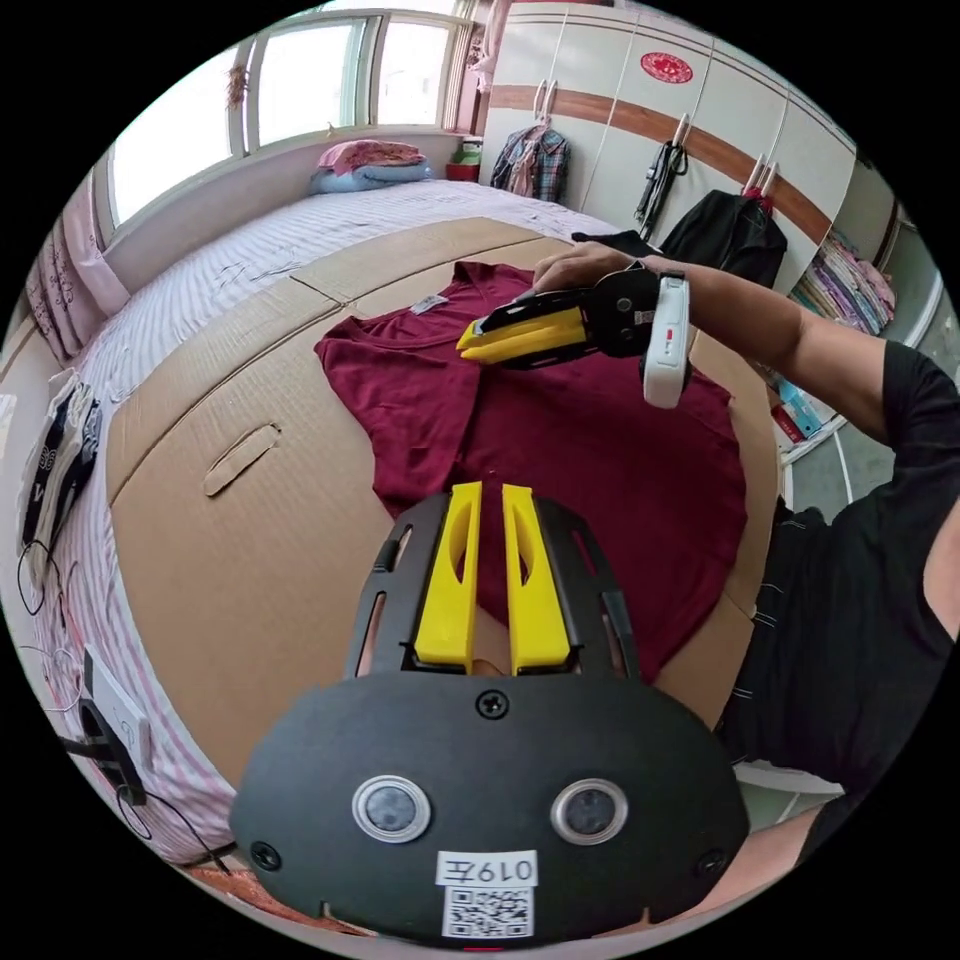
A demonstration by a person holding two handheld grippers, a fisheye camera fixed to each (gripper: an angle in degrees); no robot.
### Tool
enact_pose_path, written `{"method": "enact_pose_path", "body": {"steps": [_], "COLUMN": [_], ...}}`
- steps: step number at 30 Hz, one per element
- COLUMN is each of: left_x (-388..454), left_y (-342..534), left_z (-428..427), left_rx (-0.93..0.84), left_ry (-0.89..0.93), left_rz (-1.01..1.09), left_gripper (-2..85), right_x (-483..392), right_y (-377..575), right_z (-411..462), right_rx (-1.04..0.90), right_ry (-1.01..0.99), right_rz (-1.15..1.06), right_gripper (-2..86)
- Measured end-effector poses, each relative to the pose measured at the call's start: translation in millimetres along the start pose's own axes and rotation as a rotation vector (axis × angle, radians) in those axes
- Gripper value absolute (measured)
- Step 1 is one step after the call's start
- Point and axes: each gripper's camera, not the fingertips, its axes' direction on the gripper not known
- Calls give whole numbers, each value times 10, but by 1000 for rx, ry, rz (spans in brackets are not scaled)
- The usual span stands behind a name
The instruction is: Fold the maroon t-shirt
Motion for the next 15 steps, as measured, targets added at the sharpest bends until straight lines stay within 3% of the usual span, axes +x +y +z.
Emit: {"method": "enact_pose_path", "body": {"steps": [4, 9, 11, 15], "left_x": [-451, -1199, -1340, -1576], "left_y": [145, 239, 311, 444], "left_z": [-84, 208, 275, 402], "left_rx": [48, 78, 75, 59], "left_ry": [-138, 176, 170, 138], "left_rz": [-205, -429, -486, -566], "left_gripper": [26, 59, 64, 68], "right_x": [202, 775, 987, 1095], "right_y": [283, 489, 620, 753], "right_z": [-82, -142, -70, 77], "right_rx": [16, 152, 232, 353], "right_ry": [-47, -220, -382, -591], "right_rz": [193, 581, 756, 886], "right_gripper": [-7, -9, -10, -10]}}
